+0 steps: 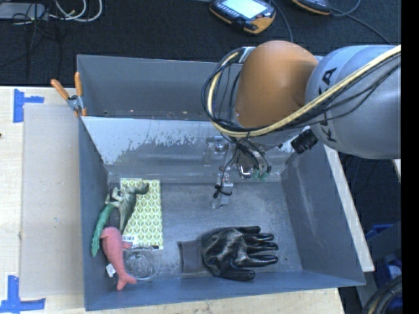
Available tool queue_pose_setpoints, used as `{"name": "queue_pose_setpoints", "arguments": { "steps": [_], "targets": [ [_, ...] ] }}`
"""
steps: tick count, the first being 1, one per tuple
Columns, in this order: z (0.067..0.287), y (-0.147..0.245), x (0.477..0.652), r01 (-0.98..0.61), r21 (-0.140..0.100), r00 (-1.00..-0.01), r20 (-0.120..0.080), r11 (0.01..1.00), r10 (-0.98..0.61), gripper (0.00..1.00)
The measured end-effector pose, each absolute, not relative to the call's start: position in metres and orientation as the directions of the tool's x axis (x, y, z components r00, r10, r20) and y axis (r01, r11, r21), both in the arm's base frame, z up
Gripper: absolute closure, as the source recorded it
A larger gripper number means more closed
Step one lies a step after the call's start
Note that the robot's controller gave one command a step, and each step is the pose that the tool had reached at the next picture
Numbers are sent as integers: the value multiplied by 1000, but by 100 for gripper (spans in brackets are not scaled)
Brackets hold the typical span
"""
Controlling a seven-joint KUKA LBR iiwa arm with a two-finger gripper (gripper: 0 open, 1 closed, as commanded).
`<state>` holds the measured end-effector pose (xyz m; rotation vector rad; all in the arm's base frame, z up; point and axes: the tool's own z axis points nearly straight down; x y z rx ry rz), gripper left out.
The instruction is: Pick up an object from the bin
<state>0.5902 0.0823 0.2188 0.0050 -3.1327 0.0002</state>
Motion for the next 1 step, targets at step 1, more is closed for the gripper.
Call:
{"name": "queue_pose_setpoints", "arguments": {
  "steps": [1],
  "targets": [
    [224, 82, 592, -1, 1, -1000, 1, 1000, -1, 0]
  ]
}}
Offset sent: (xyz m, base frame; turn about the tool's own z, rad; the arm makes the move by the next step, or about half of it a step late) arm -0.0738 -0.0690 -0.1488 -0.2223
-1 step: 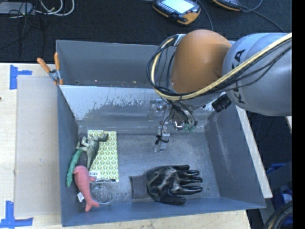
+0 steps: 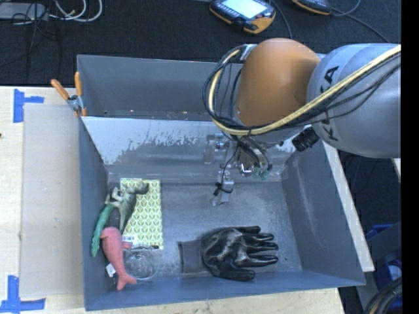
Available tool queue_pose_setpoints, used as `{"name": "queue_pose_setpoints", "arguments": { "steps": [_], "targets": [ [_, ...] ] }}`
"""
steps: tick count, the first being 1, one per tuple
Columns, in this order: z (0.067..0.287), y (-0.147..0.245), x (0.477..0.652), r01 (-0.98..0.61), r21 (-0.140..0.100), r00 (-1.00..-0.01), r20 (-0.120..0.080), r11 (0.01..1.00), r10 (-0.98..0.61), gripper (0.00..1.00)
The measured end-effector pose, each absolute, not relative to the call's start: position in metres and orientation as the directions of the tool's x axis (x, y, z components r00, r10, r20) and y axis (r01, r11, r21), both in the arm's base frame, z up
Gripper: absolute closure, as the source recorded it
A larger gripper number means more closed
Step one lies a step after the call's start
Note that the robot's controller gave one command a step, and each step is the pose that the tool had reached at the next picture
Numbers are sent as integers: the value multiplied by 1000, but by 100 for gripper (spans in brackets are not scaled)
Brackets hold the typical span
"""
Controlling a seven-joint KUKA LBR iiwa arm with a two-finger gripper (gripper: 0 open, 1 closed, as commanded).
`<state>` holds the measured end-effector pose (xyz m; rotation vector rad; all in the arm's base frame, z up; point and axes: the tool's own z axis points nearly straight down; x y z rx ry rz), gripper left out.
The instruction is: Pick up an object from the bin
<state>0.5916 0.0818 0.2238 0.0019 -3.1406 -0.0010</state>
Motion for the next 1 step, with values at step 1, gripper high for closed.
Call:
{"name": "queue_pose_setpoints", "arguments": {
  "steps": [1],
  "targets": [
    [165, 56, 563, -89, 1, -996, 2, 996, -89, 0]
  ]
}}
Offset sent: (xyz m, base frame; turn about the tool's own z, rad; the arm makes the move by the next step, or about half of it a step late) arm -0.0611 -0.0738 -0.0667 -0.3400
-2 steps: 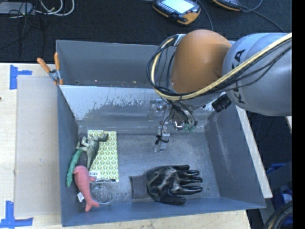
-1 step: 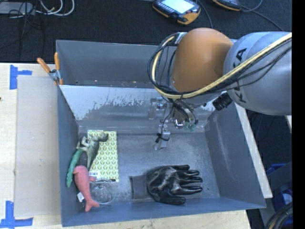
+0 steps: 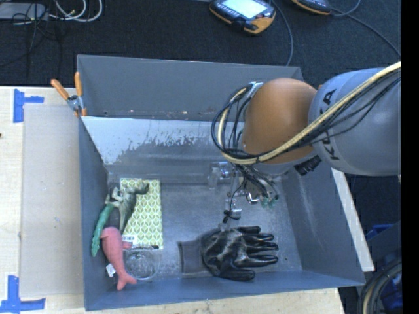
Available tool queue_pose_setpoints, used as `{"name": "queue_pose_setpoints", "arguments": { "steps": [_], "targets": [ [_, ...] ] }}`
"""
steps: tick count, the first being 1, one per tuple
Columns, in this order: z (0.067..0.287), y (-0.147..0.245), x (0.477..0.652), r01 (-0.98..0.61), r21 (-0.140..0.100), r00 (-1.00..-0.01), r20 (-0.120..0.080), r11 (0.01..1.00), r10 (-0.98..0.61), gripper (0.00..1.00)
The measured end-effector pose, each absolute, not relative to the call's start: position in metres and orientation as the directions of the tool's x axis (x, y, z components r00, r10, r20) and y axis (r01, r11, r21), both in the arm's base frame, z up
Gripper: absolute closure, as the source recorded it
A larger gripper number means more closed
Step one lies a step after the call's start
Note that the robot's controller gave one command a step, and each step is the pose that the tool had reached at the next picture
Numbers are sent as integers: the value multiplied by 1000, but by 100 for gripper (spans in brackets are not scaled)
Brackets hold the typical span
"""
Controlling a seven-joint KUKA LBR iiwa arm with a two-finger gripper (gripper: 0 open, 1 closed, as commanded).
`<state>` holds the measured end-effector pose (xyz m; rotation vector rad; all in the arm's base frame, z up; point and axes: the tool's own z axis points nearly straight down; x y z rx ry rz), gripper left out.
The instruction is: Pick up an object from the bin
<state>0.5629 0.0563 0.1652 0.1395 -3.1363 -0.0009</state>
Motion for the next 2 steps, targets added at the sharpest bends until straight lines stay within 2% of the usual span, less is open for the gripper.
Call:
{"name": "queue_pose_setpoints", "arguments": {
  "steps": [1, 2],
  "targets": [
    [153, 17, 535, -327, 3, -945, 5, 945, -327, 0],
    [130, -5, 512, -259, 3, -966, 9, 966, -259, 0]
  ]
}}
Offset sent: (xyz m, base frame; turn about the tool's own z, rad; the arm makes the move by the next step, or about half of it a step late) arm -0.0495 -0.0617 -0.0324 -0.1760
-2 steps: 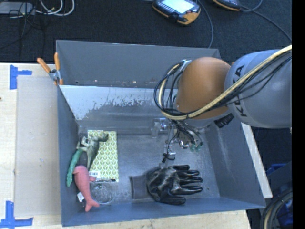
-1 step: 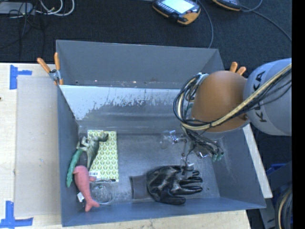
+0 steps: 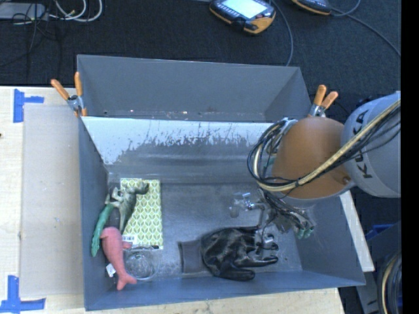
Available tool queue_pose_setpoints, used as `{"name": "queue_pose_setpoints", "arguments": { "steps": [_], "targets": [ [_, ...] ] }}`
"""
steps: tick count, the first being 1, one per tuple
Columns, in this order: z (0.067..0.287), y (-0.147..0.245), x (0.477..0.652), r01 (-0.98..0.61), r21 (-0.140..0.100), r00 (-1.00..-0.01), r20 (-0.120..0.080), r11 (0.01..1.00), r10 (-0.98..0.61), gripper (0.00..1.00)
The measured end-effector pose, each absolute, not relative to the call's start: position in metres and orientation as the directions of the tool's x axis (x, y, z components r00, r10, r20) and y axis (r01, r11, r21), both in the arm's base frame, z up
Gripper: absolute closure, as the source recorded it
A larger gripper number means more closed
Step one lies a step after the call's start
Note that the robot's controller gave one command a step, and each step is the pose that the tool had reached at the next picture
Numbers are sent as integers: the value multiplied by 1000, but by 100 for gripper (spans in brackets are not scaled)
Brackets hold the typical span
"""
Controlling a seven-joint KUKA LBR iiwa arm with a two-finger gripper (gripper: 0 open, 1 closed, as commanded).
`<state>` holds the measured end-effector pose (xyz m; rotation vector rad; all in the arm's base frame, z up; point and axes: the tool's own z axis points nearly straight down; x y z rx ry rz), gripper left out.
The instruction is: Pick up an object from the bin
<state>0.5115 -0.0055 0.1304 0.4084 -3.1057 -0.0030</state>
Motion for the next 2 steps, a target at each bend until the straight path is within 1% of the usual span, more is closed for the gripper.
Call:
{"name": "queue_pose_setpoints", "arguments": {
  "steps": [1, 2],
  "targets": [
    [85, 11, 529, -469, 3, -883, 4, 883, -469, 0],
    [69, 2, 506, -405, 6, -914, 13, 914, -405, 100]
  ]
}}
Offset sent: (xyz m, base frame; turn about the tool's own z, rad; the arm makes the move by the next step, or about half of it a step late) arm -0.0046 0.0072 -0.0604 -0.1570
